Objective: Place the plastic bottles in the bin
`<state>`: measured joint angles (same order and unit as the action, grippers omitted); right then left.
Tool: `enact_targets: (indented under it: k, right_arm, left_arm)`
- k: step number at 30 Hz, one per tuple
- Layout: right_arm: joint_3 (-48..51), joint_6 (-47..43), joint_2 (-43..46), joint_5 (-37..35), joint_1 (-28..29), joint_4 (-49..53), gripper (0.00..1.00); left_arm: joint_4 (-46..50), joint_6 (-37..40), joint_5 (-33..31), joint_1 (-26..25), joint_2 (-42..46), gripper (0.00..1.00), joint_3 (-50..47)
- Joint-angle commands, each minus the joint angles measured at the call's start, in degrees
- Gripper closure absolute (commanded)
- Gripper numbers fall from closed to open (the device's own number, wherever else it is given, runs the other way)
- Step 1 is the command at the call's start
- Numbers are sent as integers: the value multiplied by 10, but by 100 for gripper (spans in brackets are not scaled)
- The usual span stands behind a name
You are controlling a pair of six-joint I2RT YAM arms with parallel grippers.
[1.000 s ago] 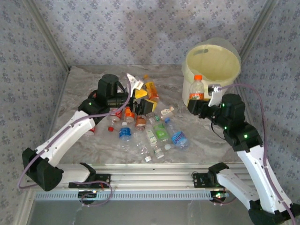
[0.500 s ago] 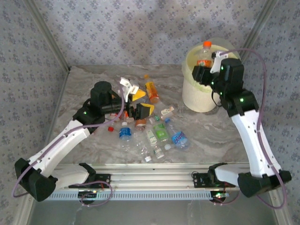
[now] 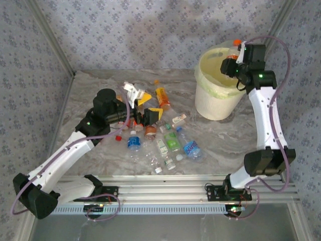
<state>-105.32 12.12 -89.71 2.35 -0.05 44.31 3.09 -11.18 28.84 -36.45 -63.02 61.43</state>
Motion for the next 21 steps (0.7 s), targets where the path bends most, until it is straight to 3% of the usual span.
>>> enact_targets:
  k: [1,9,21]
  right_arm:
    - [-42,-8,-31,34,-18,43,58]
    - [-123,-15,-128,57,-37,117,58]
    - [-158,-10,-205,55,-40,181,55]
  left_arm:
    - [5,10,-7,-3,-7,0,8]
    - [19,19,-7,-6,-19,0,16]
    - [48,35,-12,-12,-37,0,31]
